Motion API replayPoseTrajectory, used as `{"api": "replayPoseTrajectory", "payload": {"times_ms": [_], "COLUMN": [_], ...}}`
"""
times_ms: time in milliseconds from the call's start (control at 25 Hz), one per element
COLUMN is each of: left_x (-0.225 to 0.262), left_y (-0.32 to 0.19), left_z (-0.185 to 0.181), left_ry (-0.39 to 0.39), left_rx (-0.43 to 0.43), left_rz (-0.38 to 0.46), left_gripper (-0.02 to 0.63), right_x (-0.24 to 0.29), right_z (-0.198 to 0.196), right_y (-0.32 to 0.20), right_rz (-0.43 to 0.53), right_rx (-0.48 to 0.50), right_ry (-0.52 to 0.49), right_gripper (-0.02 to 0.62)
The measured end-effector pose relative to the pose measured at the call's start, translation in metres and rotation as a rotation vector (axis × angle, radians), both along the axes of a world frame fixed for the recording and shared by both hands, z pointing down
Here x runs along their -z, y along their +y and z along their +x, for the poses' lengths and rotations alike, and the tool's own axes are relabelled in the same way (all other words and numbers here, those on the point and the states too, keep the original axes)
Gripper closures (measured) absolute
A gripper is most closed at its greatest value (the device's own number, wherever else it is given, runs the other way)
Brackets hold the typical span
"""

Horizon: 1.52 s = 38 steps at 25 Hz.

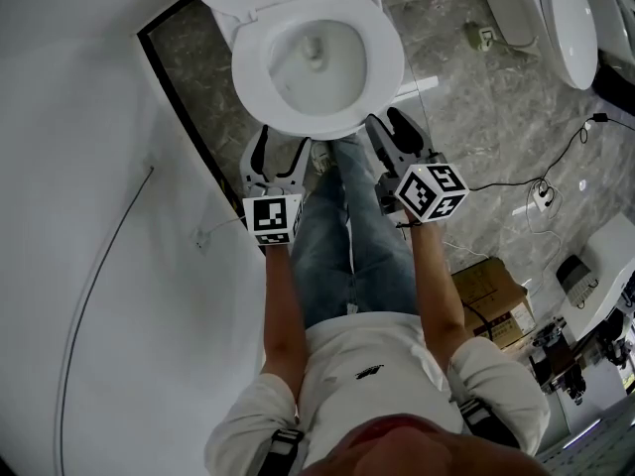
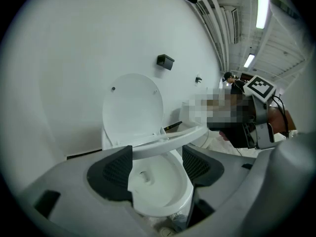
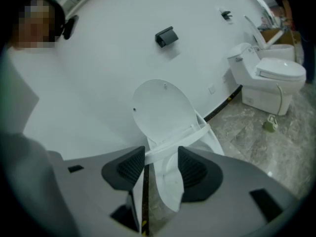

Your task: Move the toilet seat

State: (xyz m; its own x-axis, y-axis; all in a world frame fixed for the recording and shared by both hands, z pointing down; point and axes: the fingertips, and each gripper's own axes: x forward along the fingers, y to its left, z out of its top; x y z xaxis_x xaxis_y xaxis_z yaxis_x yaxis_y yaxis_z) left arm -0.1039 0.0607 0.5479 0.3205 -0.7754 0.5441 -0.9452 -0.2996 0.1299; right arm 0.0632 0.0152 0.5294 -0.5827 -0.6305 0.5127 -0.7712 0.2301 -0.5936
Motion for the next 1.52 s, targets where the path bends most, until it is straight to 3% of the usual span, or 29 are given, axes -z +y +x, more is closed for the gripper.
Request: {"api": "replayPoseTrajectory", "payload": {"times_ms": [200, 680, 1040, 1520], "left_x": [0.005, 0.021, 0.031, 0.044], "left_y": [-0.005, -0.021, -0.031, -0.048], "left_z": [-0.002, -0.006, -0.008, -0.013], "left_ry": [0.013, 0.042, 0.055, 0.072], "left_rx": [0.011, 0.025, 0.039, 0.062], "left_rz": [0.0, 0.002, 0.01, 0.019], "left_gripper": [0.299, 0.299, 0.299, 0.299], "right_x": [0.014, 0.026, 0.036, 0.051], "right_z": [-0.014, -0.029, -0.037, -0.041], "right_y": [0.007, 0.001, -0.011, -0.03], "right_rz": [0.14, 0.35, 0.407, 0.414], "right_rx": [0.129, 0.367, 0.398, 0.361], "right_ry": [0.123, 0.403, 0.448, 0.42], "right_gripper": [0.371, 0.371, 0.371, 0.371]}}
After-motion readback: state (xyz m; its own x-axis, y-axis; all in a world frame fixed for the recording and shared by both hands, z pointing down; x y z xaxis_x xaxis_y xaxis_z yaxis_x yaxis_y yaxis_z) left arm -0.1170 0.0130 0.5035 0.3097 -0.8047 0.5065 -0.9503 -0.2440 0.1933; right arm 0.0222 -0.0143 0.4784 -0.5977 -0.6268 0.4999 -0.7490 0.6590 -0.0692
